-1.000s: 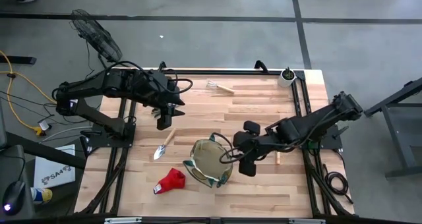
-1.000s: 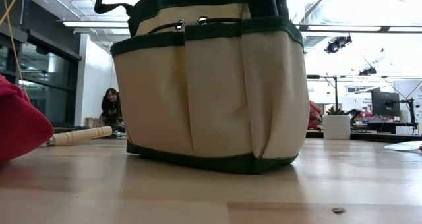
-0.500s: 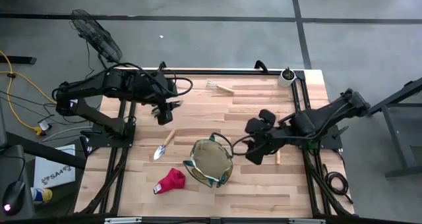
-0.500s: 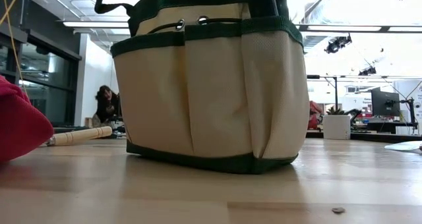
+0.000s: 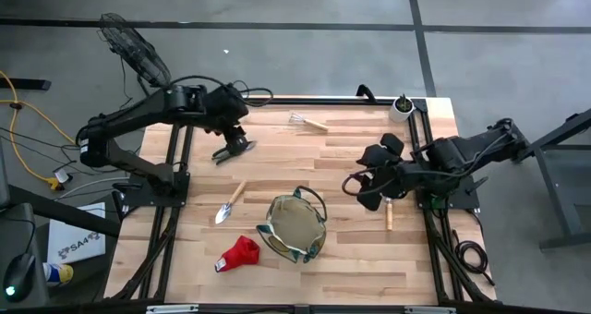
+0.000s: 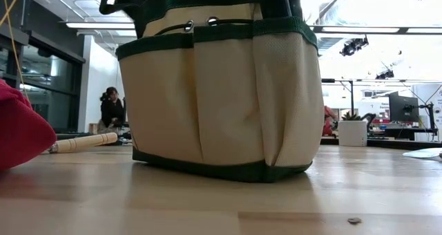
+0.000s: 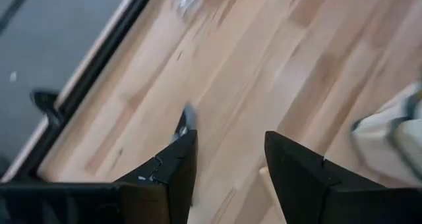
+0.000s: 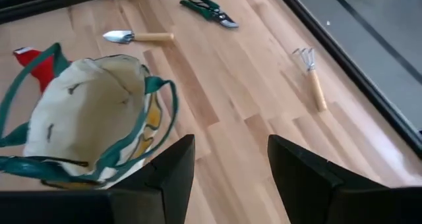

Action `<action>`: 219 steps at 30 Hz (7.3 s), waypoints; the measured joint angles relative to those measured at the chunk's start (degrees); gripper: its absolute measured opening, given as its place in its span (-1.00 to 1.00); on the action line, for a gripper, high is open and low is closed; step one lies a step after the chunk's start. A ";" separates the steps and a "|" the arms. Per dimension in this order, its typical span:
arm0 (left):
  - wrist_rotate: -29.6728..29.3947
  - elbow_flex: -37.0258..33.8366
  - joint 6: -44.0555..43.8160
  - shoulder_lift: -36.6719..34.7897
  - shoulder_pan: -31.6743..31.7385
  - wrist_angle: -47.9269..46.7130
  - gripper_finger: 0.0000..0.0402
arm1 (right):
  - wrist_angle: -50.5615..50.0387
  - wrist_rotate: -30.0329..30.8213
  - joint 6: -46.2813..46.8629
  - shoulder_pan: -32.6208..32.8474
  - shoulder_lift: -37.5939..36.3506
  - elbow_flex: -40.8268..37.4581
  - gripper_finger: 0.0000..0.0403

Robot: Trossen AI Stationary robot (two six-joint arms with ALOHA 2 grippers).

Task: Pick & Place Garden tools in Gardening bag
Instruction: Put the green shear scissors into the light brown gardening bag

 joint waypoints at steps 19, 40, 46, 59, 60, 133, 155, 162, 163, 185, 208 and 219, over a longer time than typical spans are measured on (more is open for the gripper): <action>8.24 -27.26 5.51 -0.01 17.90 21.05 -0.15 | 27.73 -13.25 -0.88 -14.51 -11.40 -24.44 -0.09; 13.87 -38.86 16.68 2.52 25.86 34.12 -0.15 | 28.24 -13.31 6.01 -23.08 -11.28 -24.44 -0.09; 16.78 -38.96 18.45 6.85 25.86 33.99 -0.15 | 28.24 -13.34 6.43 -23.05 -11.28 -24.44 -0.09; 16.21 -38.97 22.44 8.55 25.77 33.92 -0.15 | 27.17 -13.91 9.04 -23.01 -11.28 -24.41 -0.09; 16.49 -38.97 22.46 8.66 25.75 34.03 -0.15 | 27.17 -13.95 9.11 -23.01 -11.28 -24.41 -0.09; 8.50 -36.81 23.93 13.47 17.97 32.62 -0.15 | 26.60 -13.93 11.39 -22.99 -11.26 -24.35 -0.09; 10.40 -36.99 24.97 14.00 17.97 32.50 -0.66 | 26.60 -13.82 12.02 -22.97 -11.26 -24.37 -0.09; 10.40 -36.99 24.97 14.00 17.97 32.55 -0.75 | 26.60 -13.90 12.02 -22.97 -11.26 -24.37 -0.09; 10.40 -36.99 24.98 14.00 17.97 32.54 -0.75 | 26.60 -13.93 12.02 -22.97 -11.26 -24.37 -0.09; 10.38 -37.02 25.88 14.00 17.97 32.49 -0.81 | 26.60 -13.99 11.98 -22.97 -11.26 -24.38 -0.09; 8.17 -36.82 27.33 16.66 17.94 32.96 -0.52 | 26.64 -13.97 11.98 -22.97 -11.26 -24.39 -0.09; 8.90 -36.95 26.88 16.73 17.92 32.85 -0.97 | 26.63 -13.97 11.98 -22.98 -11.26 -24.39 -0.09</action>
